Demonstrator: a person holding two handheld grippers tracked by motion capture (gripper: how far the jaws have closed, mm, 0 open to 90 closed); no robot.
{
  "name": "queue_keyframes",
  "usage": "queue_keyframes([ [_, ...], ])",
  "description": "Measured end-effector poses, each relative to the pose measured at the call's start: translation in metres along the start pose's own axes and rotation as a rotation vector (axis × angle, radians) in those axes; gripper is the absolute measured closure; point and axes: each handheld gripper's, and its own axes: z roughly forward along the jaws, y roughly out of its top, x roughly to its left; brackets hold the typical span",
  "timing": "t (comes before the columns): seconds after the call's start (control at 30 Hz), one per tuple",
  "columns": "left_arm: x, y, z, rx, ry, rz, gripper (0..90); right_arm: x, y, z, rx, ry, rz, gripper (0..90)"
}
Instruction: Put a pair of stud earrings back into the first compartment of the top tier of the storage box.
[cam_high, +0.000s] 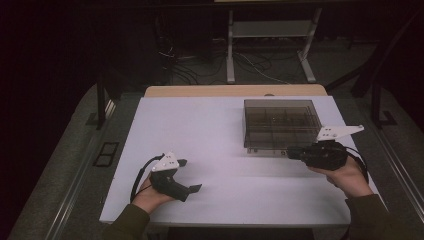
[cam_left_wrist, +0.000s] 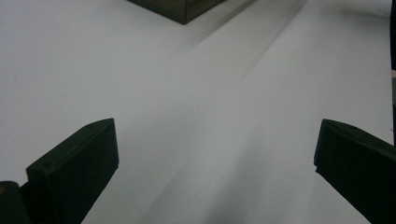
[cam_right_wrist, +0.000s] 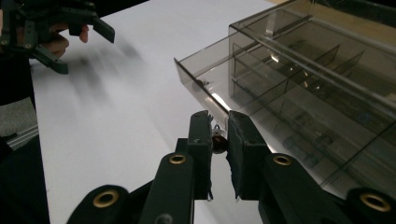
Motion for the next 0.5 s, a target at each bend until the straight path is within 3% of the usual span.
queue_keyframes([
  [0.5, 0.000, 0.001, 0.000, -0.001, 0.000, 0.008, 0.0, -0.012, 0.023, 0.017, -0.011, -0.002, -0.002, 78.4],
])
